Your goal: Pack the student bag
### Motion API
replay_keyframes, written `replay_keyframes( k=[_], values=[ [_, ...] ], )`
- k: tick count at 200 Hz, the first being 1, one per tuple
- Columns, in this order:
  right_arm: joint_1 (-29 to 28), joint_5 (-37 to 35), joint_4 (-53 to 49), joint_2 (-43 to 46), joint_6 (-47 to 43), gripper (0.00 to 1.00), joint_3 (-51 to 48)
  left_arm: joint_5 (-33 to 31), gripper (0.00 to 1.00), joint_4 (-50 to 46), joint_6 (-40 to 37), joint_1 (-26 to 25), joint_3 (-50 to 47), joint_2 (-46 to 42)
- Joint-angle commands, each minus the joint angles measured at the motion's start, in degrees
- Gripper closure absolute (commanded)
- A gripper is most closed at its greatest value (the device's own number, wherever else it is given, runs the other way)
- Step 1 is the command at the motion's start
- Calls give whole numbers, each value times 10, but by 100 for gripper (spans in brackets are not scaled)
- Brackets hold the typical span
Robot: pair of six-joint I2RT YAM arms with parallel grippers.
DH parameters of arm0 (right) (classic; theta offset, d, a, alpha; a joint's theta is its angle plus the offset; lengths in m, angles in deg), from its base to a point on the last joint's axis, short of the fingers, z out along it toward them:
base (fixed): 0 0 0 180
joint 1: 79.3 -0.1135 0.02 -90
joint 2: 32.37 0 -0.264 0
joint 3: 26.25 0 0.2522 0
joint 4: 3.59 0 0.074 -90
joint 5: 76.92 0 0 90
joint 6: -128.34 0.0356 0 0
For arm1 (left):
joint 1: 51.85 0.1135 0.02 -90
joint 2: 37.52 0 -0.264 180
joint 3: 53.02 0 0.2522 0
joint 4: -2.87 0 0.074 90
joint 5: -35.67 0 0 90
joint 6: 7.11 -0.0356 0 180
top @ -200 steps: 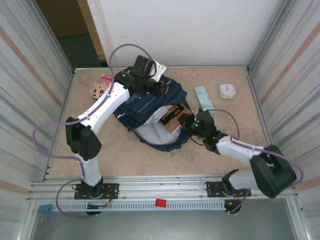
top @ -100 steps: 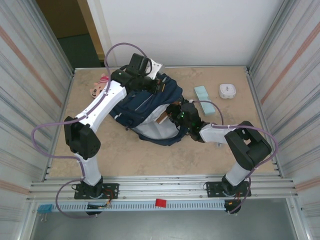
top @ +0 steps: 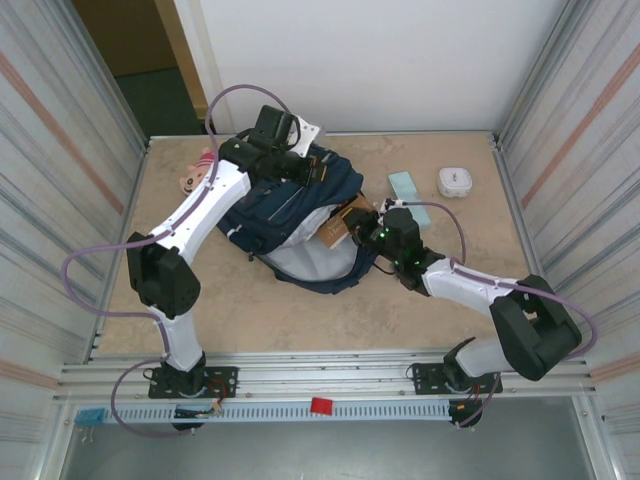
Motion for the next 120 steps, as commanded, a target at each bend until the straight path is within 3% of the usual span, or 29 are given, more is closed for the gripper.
replay_keyframes(
  k=[1,44,81,107,120],
  values=[
    [-6,3,54,-32,-8,100,41,52,100,64,7,3,0,-19],
    [-11,8,78,-144,-17,100,117,97,100,78,14,4,-5,-23],
    [-13,1,61,-223,-15,100,160,91,100,78,11,5,-13,-29],
    [-12,-5,31,-263,-1,93,163,68,100,75,11,5,-22,-35],
    [-12,-4,14,-269,2,82,158,56,100,76,8,6,-27,-37]
  ],
)
